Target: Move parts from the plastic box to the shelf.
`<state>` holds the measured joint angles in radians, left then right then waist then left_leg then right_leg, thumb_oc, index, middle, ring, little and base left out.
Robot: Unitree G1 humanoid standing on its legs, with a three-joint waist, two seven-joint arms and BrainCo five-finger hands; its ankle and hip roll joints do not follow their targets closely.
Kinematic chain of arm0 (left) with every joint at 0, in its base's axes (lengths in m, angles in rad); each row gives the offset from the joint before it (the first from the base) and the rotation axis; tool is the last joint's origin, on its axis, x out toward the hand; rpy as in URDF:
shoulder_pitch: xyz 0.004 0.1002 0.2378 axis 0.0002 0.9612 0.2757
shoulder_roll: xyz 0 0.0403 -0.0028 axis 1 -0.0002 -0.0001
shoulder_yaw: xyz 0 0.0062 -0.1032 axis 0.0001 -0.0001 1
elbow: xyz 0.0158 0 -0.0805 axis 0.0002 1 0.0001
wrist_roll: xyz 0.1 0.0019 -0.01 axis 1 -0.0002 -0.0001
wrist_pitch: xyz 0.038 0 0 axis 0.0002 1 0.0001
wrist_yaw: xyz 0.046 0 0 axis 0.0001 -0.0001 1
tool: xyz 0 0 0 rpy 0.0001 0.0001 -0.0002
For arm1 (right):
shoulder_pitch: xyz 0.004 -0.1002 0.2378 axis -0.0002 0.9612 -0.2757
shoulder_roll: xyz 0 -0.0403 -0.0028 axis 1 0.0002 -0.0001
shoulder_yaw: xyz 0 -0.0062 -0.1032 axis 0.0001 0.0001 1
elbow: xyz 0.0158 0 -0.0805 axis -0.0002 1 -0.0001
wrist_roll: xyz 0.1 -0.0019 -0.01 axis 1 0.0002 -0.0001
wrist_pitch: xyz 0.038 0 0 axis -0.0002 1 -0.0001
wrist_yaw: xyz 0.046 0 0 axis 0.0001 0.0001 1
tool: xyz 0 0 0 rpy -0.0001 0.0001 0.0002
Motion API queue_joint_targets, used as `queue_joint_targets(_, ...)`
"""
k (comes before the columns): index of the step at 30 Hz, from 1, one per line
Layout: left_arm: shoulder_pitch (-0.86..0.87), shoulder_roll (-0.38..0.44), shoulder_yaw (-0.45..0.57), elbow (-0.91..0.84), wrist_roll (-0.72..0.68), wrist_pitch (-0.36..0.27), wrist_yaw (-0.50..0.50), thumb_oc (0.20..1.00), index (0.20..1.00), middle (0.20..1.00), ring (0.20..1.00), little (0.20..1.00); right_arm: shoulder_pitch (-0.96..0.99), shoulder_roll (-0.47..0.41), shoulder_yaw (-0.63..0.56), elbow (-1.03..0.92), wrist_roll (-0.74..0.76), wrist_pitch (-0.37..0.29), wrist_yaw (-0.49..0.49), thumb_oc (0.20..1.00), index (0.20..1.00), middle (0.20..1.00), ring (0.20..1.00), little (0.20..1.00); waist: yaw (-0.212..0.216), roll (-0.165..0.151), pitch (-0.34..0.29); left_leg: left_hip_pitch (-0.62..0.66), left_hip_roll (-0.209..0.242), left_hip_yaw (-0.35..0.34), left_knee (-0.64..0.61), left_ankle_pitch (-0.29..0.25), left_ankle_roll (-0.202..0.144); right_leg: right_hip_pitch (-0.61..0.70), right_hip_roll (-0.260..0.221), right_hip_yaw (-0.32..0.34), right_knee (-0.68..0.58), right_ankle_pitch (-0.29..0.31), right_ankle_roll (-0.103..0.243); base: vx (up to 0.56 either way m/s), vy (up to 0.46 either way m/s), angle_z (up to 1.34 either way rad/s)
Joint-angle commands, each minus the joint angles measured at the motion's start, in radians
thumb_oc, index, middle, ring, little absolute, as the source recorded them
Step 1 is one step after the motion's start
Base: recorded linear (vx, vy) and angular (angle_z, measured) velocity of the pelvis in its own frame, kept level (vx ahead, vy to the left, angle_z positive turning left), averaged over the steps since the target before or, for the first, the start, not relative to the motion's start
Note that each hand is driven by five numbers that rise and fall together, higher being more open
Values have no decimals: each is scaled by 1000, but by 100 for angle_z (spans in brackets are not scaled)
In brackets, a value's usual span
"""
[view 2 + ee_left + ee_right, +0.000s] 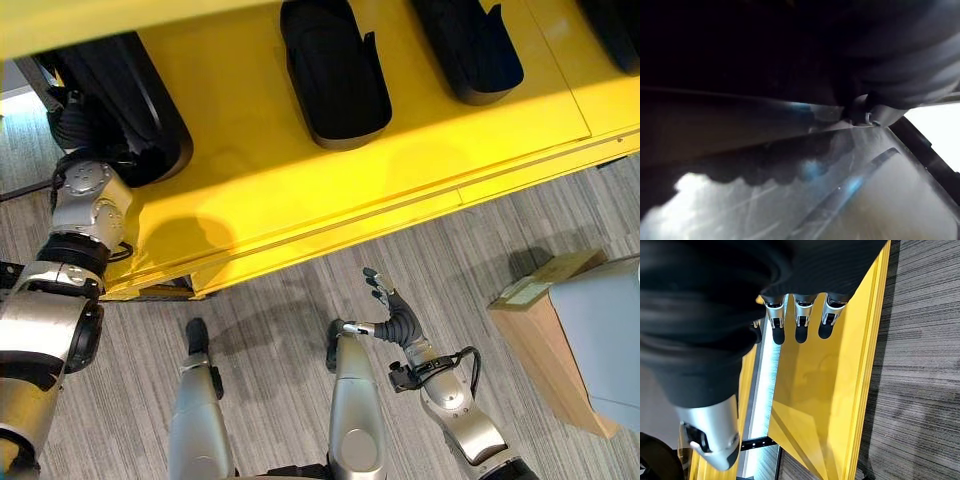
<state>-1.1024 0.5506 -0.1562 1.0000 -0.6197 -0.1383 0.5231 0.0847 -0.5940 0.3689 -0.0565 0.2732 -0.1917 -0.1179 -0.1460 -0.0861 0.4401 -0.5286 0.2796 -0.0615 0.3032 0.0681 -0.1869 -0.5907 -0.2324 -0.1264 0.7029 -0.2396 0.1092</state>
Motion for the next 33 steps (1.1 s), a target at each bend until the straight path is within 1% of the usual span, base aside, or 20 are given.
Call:
queue_joint_targets(1,75,-50,19,49,-39,39,-19,200,200,200,200,200,-6,26,-10,-39,10,-38,-3,1000,1000,1000,1000,1000,-22,-34,1,-46,14,15,92,-36,-5,-5,1,76,-111,146,33,0,0,0)
queue_joint_targets(5,82,-52,17,51,-22,44,-19,200,200,200,200,200,-4,23,-11,-39,13,-40,-3,1000,1000,1000,1000,1000,-20,-34,4,-48,14,14,95,-37,-5,-6,1,78,-109,145,33,1,0,-1)
queue_joint_targets(8,82,-47,10,66,9,61,-23,200,200,200,200,200,-1,18,-15,-42,12,-39,1,1000,1000,1000,1000,1000,-19,-33,4,-52,14,14,98,-38,-3,-7,0,79,-108,145,32,0,0,0)
queue_joint_targets(9,78,-43,11,81,20,68,-23,573,573,573,573,573,0,15,-13,-45,16,-41,5,1000,1000,1000,1000,1000,-18,-32,5,-55,14,14,100,-38,-3,-10,0,79,-105,144,32,0,0,0)
queue_joint_targets(10,76,-43,11,83,20,69,-26,1000,1000,1000,1000,1000,0,13,-12,-45,17,-42,7,1000,1000,1000,1000,1000,-17,-32,6,-56,14,13,103,-38,-2,-11,0,78,-104,144,32,0,0,0)
queue_joint_targets(15,66,-41,19,96,2,68,-24,1000,1000,1000,1000,1000,-6,7,-6,-43,20,-42,10,1000,1000,1000,1000,1000,-14,-31,6,-58,13,9,104,-38,-3,-8,0,74,-102,144,31,0,0,0)
queue_joint_targets(21,74,-56,51,87,-47,47,2,1000,1000,1000,1000,1000,-12,4,5,-46,20,-37,10,1000,1000,1000,1000,1000,-9,-33,5,-60,13,6,109,-40,-3,-10,2,77,-98,143,31,0,0,0)
queue_joint_targets(33,111,-74,63,6,-89,13,20,1000,1000,1000,1000,1000,-39,4,5,-49,11,-30,-6,1000,1000,1000,1000,1000,5,-21,-1,-51,7,4,116,-43,-3,3,-2,79,-87,138,28,0,0,0)
